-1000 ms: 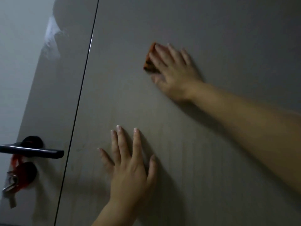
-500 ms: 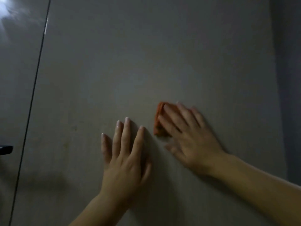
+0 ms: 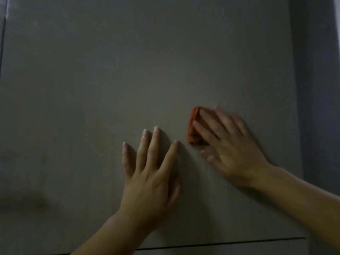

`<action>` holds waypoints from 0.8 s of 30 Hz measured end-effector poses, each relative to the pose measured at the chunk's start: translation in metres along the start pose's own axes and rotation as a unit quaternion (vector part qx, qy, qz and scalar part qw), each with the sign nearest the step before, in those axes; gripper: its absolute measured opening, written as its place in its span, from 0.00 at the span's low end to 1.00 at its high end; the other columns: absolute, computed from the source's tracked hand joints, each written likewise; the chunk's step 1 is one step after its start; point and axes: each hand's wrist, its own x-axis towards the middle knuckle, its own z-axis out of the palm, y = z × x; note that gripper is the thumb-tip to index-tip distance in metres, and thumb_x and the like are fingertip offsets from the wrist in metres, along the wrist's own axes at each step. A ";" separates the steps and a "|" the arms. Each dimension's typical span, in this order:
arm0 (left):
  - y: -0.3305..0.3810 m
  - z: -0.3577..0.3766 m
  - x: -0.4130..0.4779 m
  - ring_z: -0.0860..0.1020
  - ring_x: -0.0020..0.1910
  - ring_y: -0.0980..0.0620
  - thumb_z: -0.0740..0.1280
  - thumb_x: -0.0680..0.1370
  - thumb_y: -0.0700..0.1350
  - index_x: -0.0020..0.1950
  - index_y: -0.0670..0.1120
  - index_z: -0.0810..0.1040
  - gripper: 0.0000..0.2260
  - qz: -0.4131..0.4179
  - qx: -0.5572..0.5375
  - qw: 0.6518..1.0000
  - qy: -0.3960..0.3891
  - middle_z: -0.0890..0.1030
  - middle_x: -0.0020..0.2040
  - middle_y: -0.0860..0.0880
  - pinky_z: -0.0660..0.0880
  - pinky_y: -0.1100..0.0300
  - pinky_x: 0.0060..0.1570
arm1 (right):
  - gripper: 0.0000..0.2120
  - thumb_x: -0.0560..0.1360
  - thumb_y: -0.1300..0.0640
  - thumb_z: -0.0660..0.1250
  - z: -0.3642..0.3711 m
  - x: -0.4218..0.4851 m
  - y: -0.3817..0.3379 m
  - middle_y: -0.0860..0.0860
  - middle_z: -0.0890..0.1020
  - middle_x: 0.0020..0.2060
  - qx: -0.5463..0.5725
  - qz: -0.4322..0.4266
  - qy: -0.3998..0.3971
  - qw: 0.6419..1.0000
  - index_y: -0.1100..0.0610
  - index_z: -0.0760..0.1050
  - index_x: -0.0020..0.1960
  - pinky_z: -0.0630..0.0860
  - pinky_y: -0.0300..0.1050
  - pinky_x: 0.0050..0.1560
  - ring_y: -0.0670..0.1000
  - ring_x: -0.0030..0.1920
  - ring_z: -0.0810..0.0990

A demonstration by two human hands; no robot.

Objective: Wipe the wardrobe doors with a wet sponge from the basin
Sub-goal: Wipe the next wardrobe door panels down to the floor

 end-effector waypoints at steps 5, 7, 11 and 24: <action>0.016 0.005 0.008 0.44 0.82 0.35 0.58 0.77 0.62 0.82 0.54 0.59 0.34 -0.028 -0.011 1.000 -0.001 0.51 0.83 0.38 0.46 0.22 0.71 | 0.35 0.80 0.39 0.48 -0.003 0.045 0.065 0.53 0.54 0.83 0.054 0.259 0.045 0.963 0.53 0.53 0.83 0.48 0.65 0.78 0.62 0.81 0.53; 0.018 0.005 0.008 0.46 0.82 0.34 0.59 0.75 0.61 0.82 0.53 0.61 0.35 -0.032 -0.015 0.999 0.001 0.52 0.83 0.38 0.45 0.22 0.71 | 0.35 0.79 0.40 0.51 0.004 0.018 0.043 0.55 0.55 0.82 0.033 0.212 0.054 0.975 0.54 0.54 0.83 0.49 0.65 0.78 0.64 0.81 0.54; 0.021 0.004 0.008 0.42 0.82 0.36 0.57 0.76 0.62 0.83 0.54 0.57 0.35 -0.040 -0.010 0.999 -0.012 0.48 0.83 0.38 0.42 0.24 0.72 | 0.32 0.83 0.39 0.47 0.007 -0.062 0.001 0.55 0.54 0.82 0.007 0.029 -0.003 1.000 0.53 0.52 0.83 0.49 0.65 0.79 0.63 0.81 0.53; 0.053 0.018 -0.008 0.48 0.82 0.35 0.60 0.76 0.59 0.81 0.52 0.64 0.33 0.003 -0.021 1.000 0.012 0.53 0.83 0.37 0.46 0.22 0.71 | 0.34 0.80 0.43 0.54 0.018 -0.100 0.024 0.58 0.58 0.81 0.020 0.171 0.037 0.984 0.56 0.57 0.82 0.54 0.71 0.76 0.66 0.80 0.56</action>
